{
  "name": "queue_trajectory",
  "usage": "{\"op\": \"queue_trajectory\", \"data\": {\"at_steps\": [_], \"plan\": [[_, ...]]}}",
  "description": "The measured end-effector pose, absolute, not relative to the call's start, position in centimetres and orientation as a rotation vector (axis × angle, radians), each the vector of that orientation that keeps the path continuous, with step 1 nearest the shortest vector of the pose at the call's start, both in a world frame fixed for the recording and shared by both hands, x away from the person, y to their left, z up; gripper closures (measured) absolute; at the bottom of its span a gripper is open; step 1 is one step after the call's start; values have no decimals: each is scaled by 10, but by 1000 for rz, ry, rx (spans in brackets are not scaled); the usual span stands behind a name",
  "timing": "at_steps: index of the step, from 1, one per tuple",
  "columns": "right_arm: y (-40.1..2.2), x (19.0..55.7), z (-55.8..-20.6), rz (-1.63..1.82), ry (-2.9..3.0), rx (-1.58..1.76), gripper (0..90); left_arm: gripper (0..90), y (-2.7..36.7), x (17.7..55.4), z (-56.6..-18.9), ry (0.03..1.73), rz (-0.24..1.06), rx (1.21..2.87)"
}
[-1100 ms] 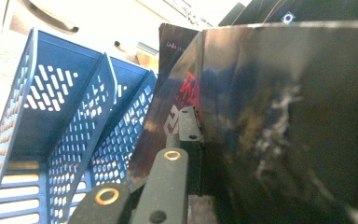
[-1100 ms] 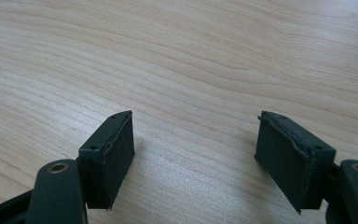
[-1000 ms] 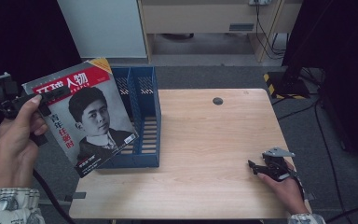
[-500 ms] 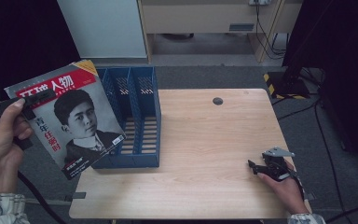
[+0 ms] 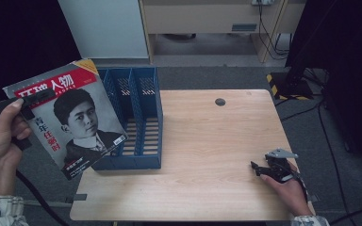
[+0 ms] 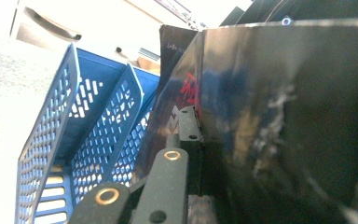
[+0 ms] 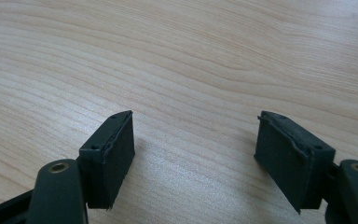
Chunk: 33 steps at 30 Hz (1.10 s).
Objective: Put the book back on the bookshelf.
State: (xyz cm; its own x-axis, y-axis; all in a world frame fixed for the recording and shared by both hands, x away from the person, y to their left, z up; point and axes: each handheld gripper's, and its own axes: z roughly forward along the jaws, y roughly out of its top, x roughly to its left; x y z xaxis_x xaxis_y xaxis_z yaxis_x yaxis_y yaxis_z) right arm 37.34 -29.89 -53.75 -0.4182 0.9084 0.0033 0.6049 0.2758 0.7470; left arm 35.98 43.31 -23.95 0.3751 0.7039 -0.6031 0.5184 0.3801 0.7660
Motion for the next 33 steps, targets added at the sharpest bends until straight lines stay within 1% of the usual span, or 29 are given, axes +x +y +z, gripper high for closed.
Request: {"op": "queue_trajectory", "data": {"at_steps": [13, 33], "plan": [[-299, 374, -537, 955, 2126, 1363, 281, 865, 439, 374, -252, 1338, 220, 1304], [-299, 374, -537, 954, 2127, 1364, 281, 866, 455, 379, -259, 1379, 287, 1313]]}}
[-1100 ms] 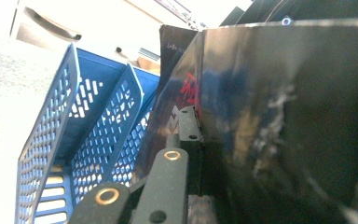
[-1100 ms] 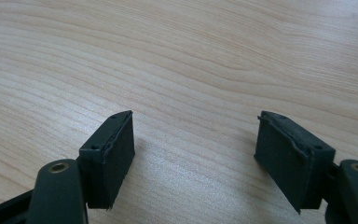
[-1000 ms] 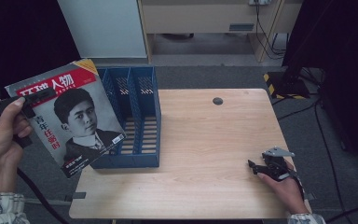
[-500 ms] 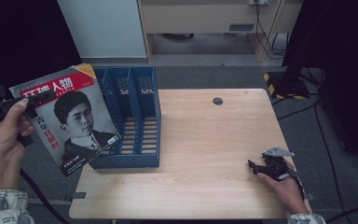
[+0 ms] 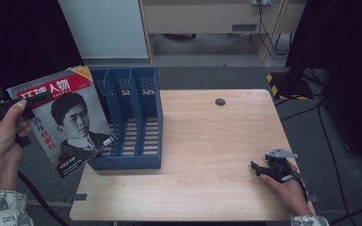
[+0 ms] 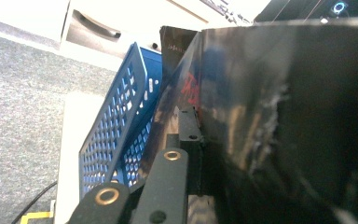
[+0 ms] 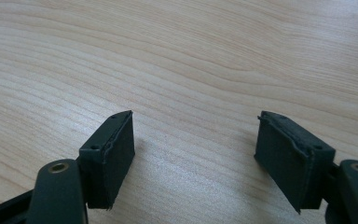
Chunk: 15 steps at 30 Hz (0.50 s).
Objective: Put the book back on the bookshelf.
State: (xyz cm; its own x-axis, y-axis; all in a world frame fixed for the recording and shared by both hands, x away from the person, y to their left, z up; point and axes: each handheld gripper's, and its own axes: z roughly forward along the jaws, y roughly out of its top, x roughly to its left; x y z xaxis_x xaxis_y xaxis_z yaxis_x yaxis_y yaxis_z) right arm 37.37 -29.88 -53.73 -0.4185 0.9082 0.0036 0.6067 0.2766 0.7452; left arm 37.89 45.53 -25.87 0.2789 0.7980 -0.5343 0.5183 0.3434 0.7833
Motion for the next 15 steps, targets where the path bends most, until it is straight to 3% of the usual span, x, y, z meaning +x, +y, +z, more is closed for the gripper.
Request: {"op": "queue_trajectory", "data": {"at_steps": [15], "plan": [[-299, 374, -537, 953, 2124, 1364, 281, 866, 458, 388, -255, 1423, 352, 1323]]}}
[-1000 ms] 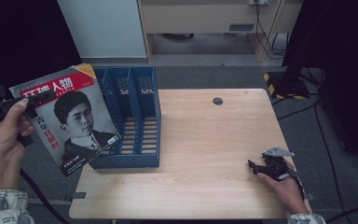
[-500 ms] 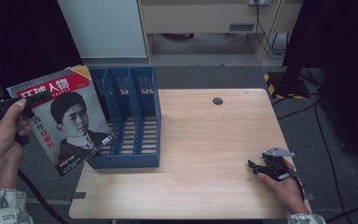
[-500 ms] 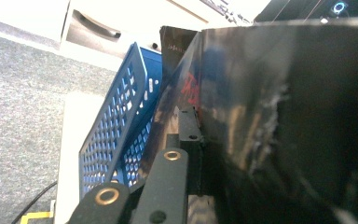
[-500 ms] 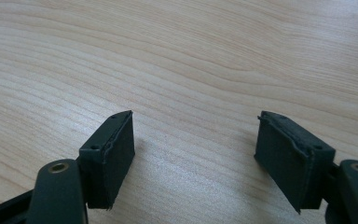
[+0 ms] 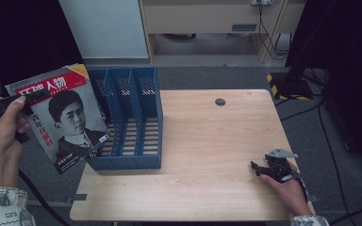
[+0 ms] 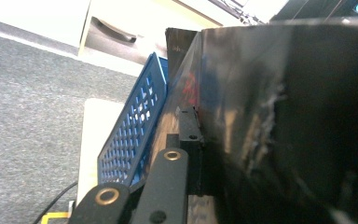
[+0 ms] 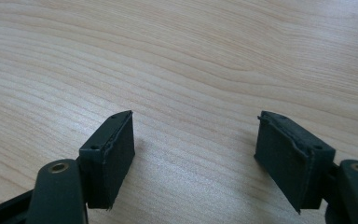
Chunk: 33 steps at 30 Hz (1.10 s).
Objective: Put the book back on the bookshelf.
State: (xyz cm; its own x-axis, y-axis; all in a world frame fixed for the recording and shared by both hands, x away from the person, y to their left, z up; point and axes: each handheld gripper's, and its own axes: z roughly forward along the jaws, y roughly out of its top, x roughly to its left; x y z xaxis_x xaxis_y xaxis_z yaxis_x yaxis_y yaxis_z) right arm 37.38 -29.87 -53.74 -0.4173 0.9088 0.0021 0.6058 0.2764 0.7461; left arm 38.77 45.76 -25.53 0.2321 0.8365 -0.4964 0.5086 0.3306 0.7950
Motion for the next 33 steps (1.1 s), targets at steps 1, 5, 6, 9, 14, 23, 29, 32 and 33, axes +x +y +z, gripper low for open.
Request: {"op": "queue_trajectory", "data": {"at_steps": [1, 5, 6, 9, 14, 23, 29, 32, 33], "plan": [[-299, 374, -537, 954, 2124, 1363, 281, 867, 456, 388, -255, 1427, 363, 1328], [-299, 374, -537, 955, 2124, 1364, 281, 866, 448, 392, -252, 1430, 384, 1334], [-299, 374, -537, 955, 2124, 1364, 281, 866, 448, 392, -252, 1430, 384, 1334], [-299, 374, -537, 955, 2124, 1363, 281, 866, 439, 396, -250, 1444, 405, 1335], [-299, 374, -537, 955, 2125, 1364, 280, 866, 432, 401, -248, 1447, 406, 1334], [-298, 374, -537, 956, 2122, 1366, 281, 866, 420, 407, -241, 1435, 410, 1355], [-298, 374, -537, 956, 2122, 1365, 281, 867, 418, 409, -233, 1442, 452, 1378], [-299, 374, -537, 956, 2121, 1364, 281, 867, 419, 409, -229, 1450, 489, 1392], [-299, 374, -538, 955, 2121, 1362, 280, 867, 418, 410, -228, 1450, 501, 1399]]}}
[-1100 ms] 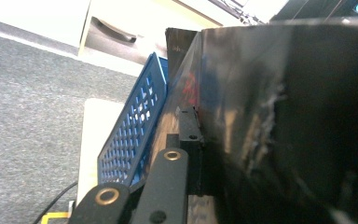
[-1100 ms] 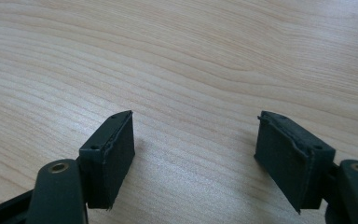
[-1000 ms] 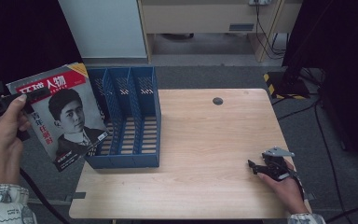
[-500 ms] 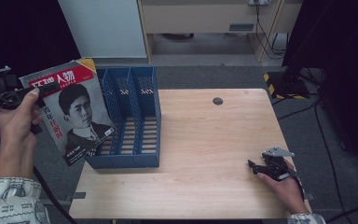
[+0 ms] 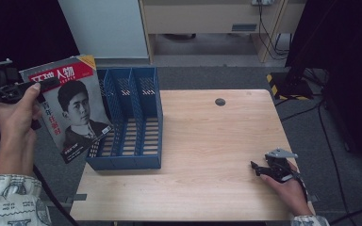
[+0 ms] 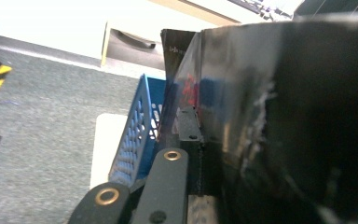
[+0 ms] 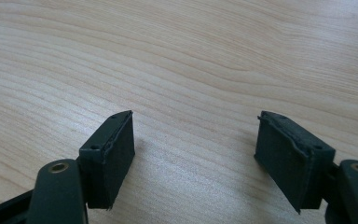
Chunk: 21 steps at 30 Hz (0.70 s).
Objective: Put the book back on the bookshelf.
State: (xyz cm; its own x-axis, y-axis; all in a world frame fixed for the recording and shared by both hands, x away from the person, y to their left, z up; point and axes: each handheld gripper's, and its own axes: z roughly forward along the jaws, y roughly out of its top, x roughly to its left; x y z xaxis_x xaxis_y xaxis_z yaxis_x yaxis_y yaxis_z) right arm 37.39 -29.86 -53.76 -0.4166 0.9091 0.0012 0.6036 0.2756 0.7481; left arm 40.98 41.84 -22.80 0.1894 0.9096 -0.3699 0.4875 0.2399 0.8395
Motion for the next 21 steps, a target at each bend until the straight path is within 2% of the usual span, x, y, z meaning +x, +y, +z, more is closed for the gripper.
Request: {"op": "queue_trajectory", "data": {"at_steps": [21], "plan": [[-298, 374, -537, 954, 2121, 1365, 281, 866, 397, 423, -234, 1386, 496, 1400]]}}
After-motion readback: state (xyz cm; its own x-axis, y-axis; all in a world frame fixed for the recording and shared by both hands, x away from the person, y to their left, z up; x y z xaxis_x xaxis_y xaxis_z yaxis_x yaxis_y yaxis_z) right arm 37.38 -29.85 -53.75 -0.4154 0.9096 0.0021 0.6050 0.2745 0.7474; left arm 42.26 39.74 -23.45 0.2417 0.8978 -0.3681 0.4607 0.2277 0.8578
